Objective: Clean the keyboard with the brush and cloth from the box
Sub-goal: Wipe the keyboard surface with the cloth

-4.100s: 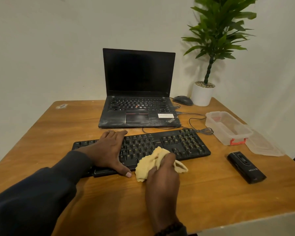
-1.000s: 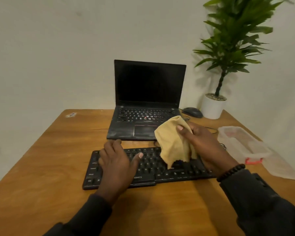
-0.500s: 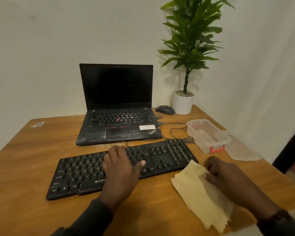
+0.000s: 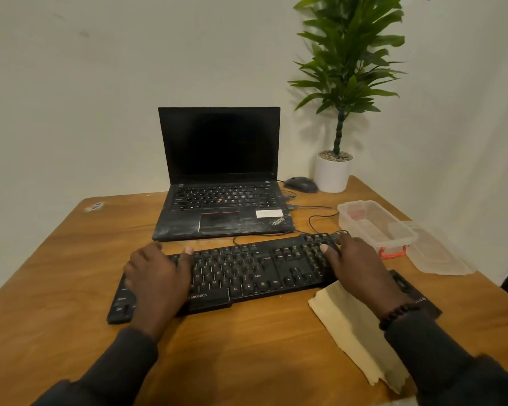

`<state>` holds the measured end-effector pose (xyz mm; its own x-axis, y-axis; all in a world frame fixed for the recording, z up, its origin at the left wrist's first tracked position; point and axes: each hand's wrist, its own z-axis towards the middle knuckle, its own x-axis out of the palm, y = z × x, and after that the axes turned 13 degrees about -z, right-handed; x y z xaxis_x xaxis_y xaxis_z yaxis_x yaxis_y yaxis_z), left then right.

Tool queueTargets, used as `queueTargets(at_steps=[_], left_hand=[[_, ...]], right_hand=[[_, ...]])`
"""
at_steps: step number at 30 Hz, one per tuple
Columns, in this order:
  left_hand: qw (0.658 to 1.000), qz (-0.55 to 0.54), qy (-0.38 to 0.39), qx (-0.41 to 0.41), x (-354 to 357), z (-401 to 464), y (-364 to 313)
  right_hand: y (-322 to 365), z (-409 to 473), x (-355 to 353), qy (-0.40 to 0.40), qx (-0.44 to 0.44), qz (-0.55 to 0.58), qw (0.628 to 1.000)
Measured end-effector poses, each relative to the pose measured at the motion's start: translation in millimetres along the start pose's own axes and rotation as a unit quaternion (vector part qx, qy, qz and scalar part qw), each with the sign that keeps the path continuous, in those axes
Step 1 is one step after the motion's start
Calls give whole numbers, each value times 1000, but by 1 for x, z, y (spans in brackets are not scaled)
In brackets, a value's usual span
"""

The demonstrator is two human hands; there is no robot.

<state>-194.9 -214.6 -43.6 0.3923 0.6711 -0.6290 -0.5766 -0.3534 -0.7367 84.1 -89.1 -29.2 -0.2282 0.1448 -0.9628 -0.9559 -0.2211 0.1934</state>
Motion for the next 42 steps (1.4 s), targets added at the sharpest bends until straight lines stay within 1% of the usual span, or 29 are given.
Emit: queueTargets(at_steps=[2, 4, 7, 9, 12, 15, 18, 20, 22, 26, 29, 31, 33, 37, 42], left_hand=[[996, -8, 0, -89, -17, 10, 10], [987, 0, 13, -157, -31, 18, 25], [978, 6, 79, -196, -42, 26, 51], [975, -3, 111, -193, -43, 32, 64], [974, -26, 103, -199, -37, 42, 81], [975, -66, 42, -208, -31, 47, 84], [977, -94, -35, -188, -37, 55, 74], [978, -115, -48, -166, -43, 69, 68], [981, -116, -41, -148, -46, 90, 63], [981, -123, -42, -144, -40, 132, 52], [983, -116, -24, -139, -26, 159, 49], [983, -117, -15, -142, -16, 173, 50], [982, -119, -6, -150, -6, 183, 51], [982, -119, 6, -143, 8, 196, 56], [981, -126, 17, -146, 17, 209, 64]], right_hand=[[5, 19, 9, 29, 31, -40, 998], [6, 31, 16, 52, 61, -56, 995], [6, 40, 24, 81, 84, -47, 992], [7, 44, 28, 82, 90, -43, 992], [7, 50, 34, 79, 106, -29, 991], [12, 53, 33, 61, 110, -24, 992], [23, 55, 23, 32, 91, 2, 995], [32, 61, 12, 16, 74, 24, 997], [38, 76, 6, 6, 66, 32, 997], [52, 107, 5, 6, 66, 47, 997], [56, 129, 16, 9, 76, 59, 995], [59, 141, 23, -2, 78, 47, 996], [61, 151, 30, -5, 82, 30, 996], [63, 162, 41, 21, 89, 18, 996], [61, 166, 50, 29, 89, 1, 996]])
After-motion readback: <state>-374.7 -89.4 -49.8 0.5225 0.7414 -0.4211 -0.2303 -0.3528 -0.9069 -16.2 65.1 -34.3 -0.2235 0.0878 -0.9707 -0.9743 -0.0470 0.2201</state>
